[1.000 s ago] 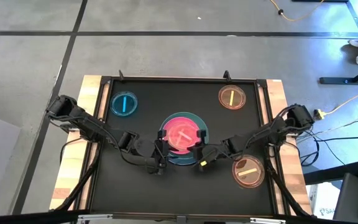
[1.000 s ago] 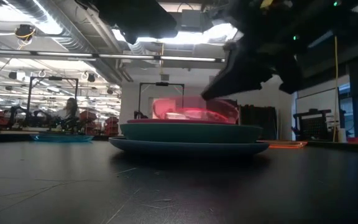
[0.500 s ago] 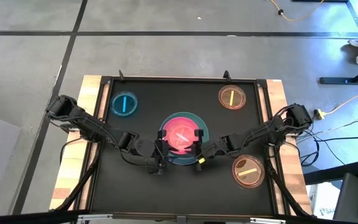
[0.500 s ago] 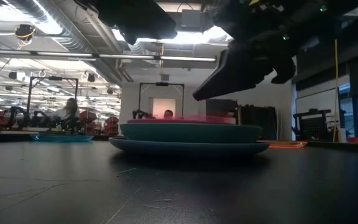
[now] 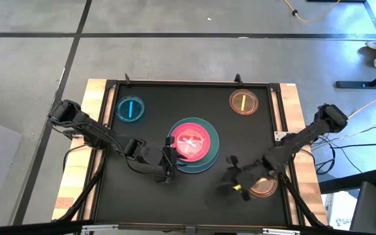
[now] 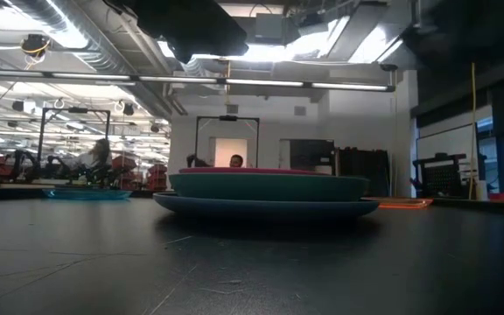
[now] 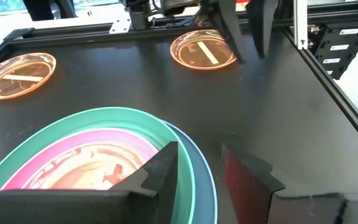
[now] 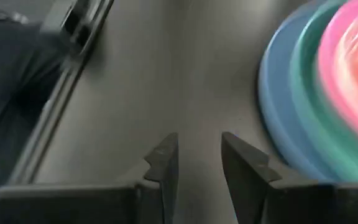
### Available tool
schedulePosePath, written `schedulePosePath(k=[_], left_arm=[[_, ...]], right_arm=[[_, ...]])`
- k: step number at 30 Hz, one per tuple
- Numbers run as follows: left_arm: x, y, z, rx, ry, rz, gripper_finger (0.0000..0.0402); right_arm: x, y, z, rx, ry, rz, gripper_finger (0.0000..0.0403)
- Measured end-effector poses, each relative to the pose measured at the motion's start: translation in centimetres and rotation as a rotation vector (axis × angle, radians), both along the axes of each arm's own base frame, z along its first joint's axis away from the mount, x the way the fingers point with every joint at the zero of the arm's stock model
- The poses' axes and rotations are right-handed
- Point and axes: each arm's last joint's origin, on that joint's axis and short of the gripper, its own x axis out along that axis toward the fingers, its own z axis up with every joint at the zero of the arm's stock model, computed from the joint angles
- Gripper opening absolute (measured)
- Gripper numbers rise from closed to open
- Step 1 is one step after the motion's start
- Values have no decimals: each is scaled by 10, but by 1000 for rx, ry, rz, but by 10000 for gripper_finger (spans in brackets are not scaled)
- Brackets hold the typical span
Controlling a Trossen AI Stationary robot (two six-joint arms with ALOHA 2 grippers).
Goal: Stack plastic plates
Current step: Stack the bottom light orange plate on the light pink plate
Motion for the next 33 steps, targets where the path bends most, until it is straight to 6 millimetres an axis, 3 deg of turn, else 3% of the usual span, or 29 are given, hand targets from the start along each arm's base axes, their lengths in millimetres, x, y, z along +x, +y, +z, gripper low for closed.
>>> schedulePosePath(k=[10,13,17,25,33], left_arm=[[0,0,0,2,-1,5,119],[0,0,0,3,-1,6,119],[0,0,0,3,-1,5,119],[0,0,0,6,-1,4,119],[0,1,0,9,-3,14,119]], right_arm=[[-71,37,-15,237,567,-274,114],[-81,43,-16,247,624,-313,114],[-77,44,-27,187,568,-390,114],[-65,44,-59,54,646,-432,114],[-61,42,-68,11,664,-446,114]])
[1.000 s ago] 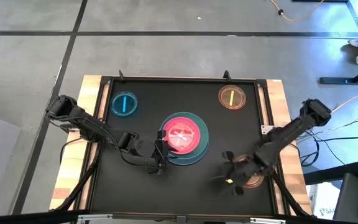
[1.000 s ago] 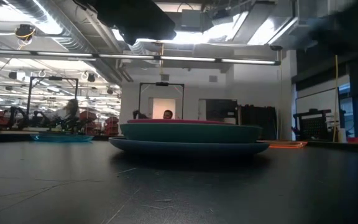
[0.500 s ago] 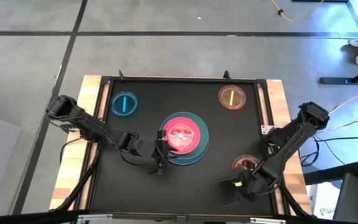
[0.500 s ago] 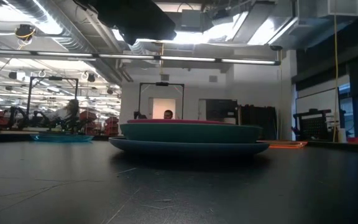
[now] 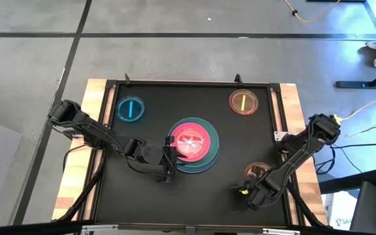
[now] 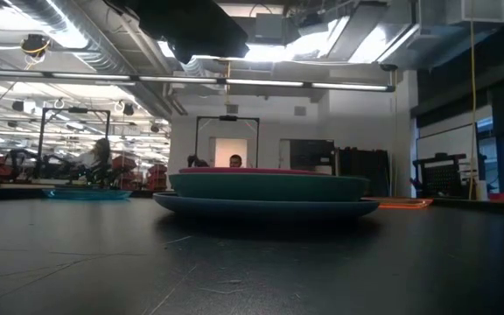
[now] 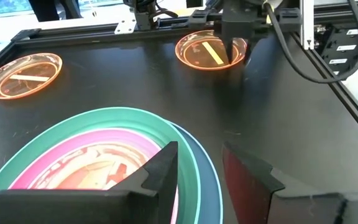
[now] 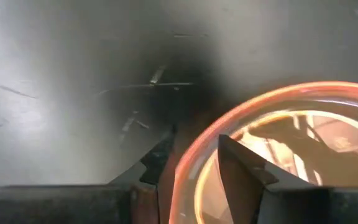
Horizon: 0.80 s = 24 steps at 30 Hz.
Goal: Stack plastic plates
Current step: Stack the bottom light orange plate on the light pink plate
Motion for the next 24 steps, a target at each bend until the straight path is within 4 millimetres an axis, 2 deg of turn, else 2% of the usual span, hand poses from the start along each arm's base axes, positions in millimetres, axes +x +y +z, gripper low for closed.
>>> schedulePosePath(k=[9,12,18,24], left_arm=[[0,0,0,-1,0,0,119],[0,0,0,-1,0,1,119],[0,0,0,-3,-1,2,119],[0,0,0,-3,-1,2,119]], right_arm=[[3,2,-13,-63,9,30,112],[3,2,-13,-68,6,60,89],[3,2,-12,-74,2,177,10],[6,4,-5,-126,-3,247,16]])
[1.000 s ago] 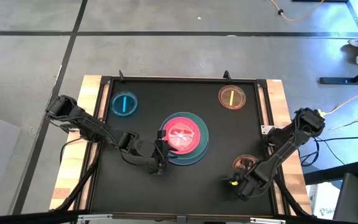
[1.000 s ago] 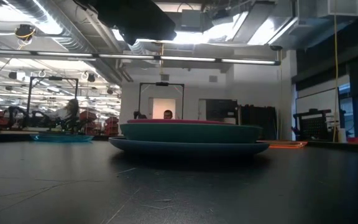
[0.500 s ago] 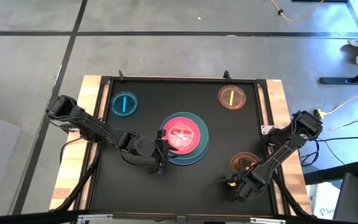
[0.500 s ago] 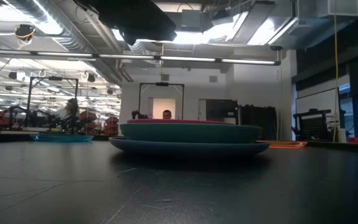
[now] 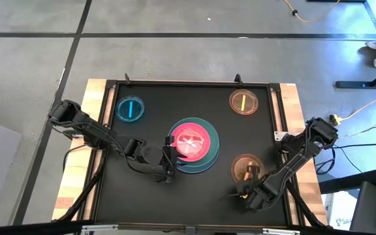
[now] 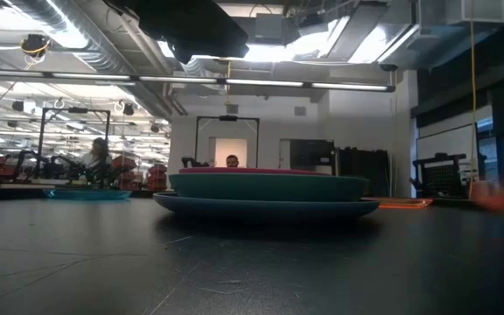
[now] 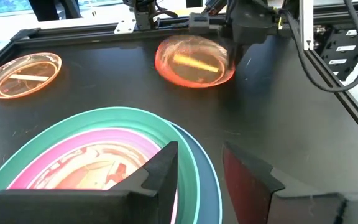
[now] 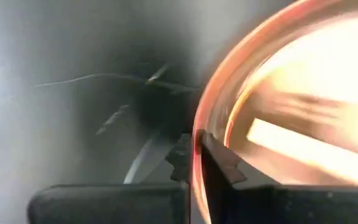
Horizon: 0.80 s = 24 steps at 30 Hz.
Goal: Stack plastic plates
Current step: Stack the bottom light orange plate on the light pink plate
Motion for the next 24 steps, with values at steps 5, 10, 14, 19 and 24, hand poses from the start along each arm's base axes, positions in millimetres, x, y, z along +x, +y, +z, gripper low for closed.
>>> schedulePosePath(k=[5,10,14,19,24], left_arm=[[0,0,0,0,0,0,119],[0,0,0,0,0,0,119],[0,0,0,0,0,0,119],[0,0,0,3,0,-2,119],[0,0,0,3,0,-2,119]], right_arm=[[6,3,22,-87,-29,43,2],[17,6,37,-115,-103,99,1],[29,2,42,-115,-151,110,1],[42,-6,44,-145,-196,140,0],[52,-16,45,-247,-252,198,0]])
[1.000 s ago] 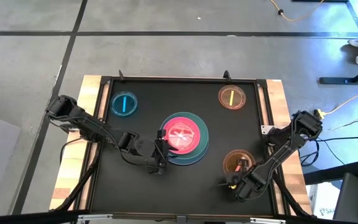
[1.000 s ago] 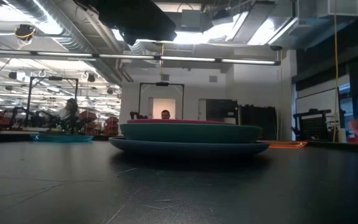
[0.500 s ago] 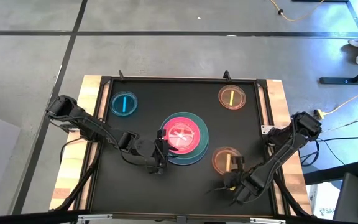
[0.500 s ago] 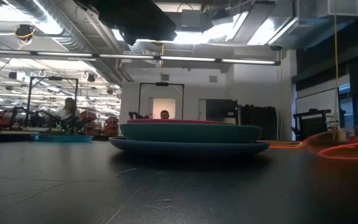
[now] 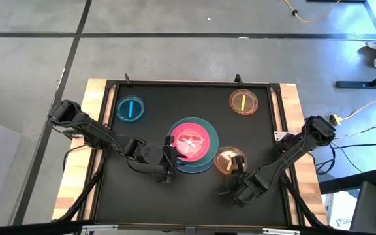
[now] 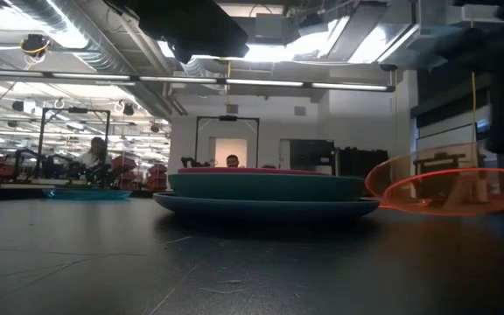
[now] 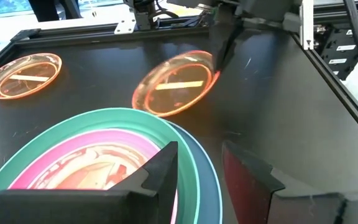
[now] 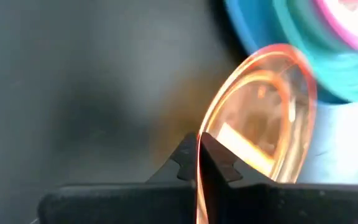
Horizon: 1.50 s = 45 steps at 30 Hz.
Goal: Stack plastic plates
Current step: Stack the bottom light orange plate on the light pink plate
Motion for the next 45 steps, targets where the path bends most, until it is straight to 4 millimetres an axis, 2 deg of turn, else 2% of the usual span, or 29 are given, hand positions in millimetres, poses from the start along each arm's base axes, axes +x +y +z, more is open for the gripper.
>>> schedulePosePath(k=[8,13,19,24,29,38,45], left_arm=[[0,0,0,0,0,0,119],[-1,-1,0,0,1,-5,119],[-1,-2,0,-12,2,-10,119],[-1,-2,0,-13,3,-13,119],[-1,-2,0,-8,3,-16,119],[-1,-2,0,-7,4,-19,119],[-1,-2,0,-7,3,-19,119]], right_arm=[[17,-21,1,-63,-6,16,0],[15,-26,2,-94,43,23,0],[11,-28,22,-154,106,-27,0],[22,-25,40,-204,-8,-3,0],[43,-27,44,-205,-147,50,0],[87,-55,26,-118,-374,125,0],[105,-85,15,-16,-518,86,0]])
